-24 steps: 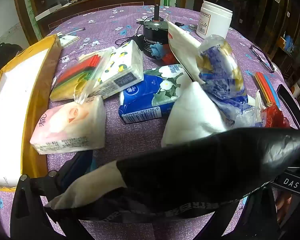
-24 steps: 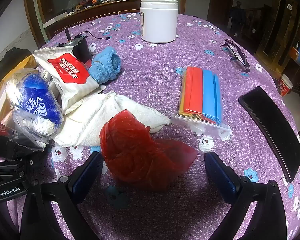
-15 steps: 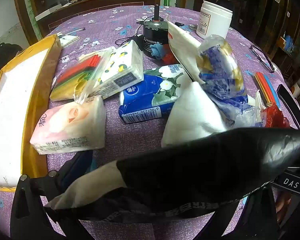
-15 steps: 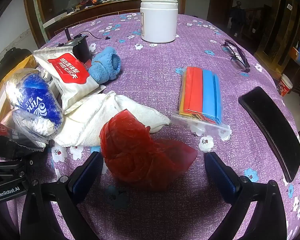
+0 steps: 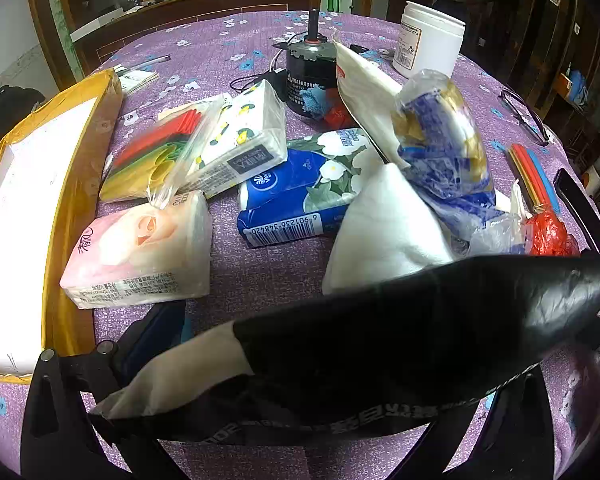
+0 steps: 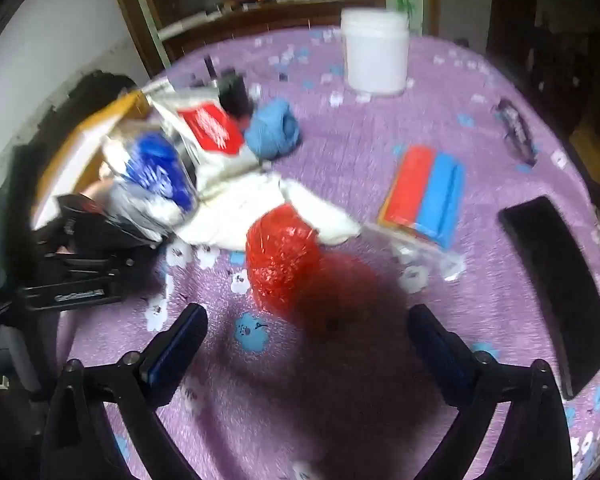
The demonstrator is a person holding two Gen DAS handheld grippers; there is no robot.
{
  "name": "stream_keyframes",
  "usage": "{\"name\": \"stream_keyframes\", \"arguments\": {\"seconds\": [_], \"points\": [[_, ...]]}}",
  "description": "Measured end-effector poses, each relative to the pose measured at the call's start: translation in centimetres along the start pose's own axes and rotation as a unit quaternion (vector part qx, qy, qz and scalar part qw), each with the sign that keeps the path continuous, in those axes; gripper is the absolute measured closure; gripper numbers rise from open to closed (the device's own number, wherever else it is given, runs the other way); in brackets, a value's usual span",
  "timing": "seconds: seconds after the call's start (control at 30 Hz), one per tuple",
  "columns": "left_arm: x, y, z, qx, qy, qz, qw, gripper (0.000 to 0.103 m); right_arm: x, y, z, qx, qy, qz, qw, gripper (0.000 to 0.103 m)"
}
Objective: Organize soft objects
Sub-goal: 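Grasp the black printed packet with the left tool while the right tool holds the red bag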
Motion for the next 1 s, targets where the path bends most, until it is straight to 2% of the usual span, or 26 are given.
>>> {"name": "stream_keyframes", "arguments": {"seconds": [0.03, 0.1, 0.17, 0.3, 0.43, 0.47, 0.5, 0.53, 1.0], "points": [[0.0, 0.0, 0.0, 0.0, 0.0, 0.0, 1.0, 0.0, -0.1, 0.5, -0.1, -0.007, 0.001, 0.008, 1.0, 0.01], [0.0, 0.0, 0.0, 0.0, 0.0, 0.0, 1.0, 0.0, 0.0, 0.8, 0.2, -0.008, -0.002, 0.019, 1.0, 0.025], [0.0, 0.0, 0.0, 0.0, 0.0, 0.0, 1.0, 0.0, 0.1, 0.4, 1.1, -0.004, 0.009, 0.026, 1.0, 0.032], [0.0, 0.0, 0.0, 0.0, 0.0, 0.0, 1.0, 0.0, 0.7, -1.2, 3.0, -0.003, 0.044, -0.013, 0.999, 0.032], [0.0, 0.0, 0.0, 0.0, 0.0, 0.0, 1.0, 0.0, 0.7, -3.4, 3.4, 0.018, 0.052, -0.017, 0.998, 0.031], [0.0, 0.0, 0.0, 0.0, 0.0, 0.0, 1.0, 0.0, 0.6, -3.8, 3.3, 0.023, 0.051, -0.021, 0.998, 0.035], [0.0, 0.0, 0.0, 0.0, 0.0, 0.0, 1.0, 0.0, 0.6, -3.9, 3.2, 0.025, 0.044, -0.02, 0.999, 0.055], [0.0, 0.0, 0.0, 0.0, 0.0, 0.0, 1.0, 0.0, 0.5, -4.0, 3.1, 0.028, 0.038, -0.012, 0.999, 0.063], [0.0, 0.0, 0.0, 0.0, 0.0, 0.0, 1.0, 0.0, 0.7, 1.7, 2.3, -0.056, 0.007, 0.039, 0.998, 0.063]]}}
Point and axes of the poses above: each gripper's, at about its wrist camera, not at the fingertips, and y roughly against the way its jaws point, x to its left, z to its top, the point moved 1 cm from there along -y, roughly the way its jaws point, and after that the axes turned 4 degrees about y, right-handed, at the moved point
